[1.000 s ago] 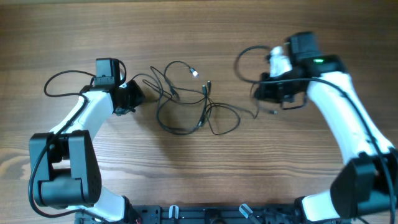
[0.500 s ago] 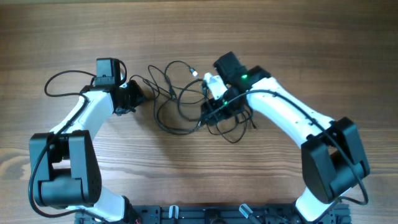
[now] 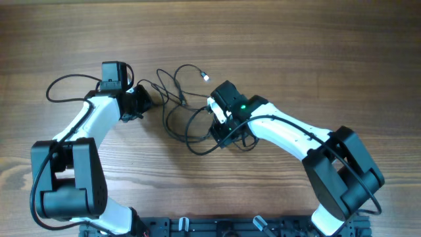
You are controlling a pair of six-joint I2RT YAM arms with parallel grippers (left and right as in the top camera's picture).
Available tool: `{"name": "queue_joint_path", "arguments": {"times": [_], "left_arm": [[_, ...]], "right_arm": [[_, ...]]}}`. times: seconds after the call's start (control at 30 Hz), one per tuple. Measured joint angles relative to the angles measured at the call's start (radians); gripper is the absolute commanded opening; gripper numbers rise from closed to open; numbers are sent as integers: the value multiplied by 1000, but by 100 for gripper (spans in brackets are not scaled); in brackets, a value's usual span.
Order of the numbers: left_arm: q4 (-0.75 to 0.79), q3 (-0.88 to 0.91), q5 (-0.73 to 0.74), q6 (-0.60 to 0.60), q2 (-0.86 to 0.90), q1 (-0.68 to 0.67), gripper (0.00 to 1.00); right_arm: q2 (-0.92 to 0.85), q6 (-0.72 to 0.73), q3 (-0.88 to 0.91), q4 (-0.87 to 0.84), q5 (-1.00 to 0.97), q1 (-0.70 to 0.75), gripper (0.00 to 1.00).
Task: Untangle cables
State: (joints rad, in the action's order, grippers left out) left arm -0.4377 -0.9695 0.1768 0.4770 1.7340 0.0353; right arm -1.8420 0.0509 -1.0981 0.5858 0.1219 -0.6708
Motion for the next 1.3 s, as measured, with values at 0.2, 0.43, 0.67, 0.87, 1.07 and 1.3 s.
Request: {"name": "queue_joint_path", "arguments": {"times": [0.2,0.43,0.67,0.87,1.07,1.3], "left_arm": [[0,0,-4,0,0,0,18],[0,0,-8,0,2,0,10],[-8,0,-8,0,3,0,15],[-15,0,-9,2,3,0,13],[-27,0,-11,0,3,0,7],[-27,0,-11,0,3,0,4]], "right_arm": [[0,30,17,-92,-3,0,4],[5,102,-49,77,-34,23,4],[370,135,-242,167,-290,362,5],[468,-46,-261,-114,-410,757,5],[285,-250,-260,-237,-435,1065,6],[-40,-451,-258,-293,-538,1255,5]]}}
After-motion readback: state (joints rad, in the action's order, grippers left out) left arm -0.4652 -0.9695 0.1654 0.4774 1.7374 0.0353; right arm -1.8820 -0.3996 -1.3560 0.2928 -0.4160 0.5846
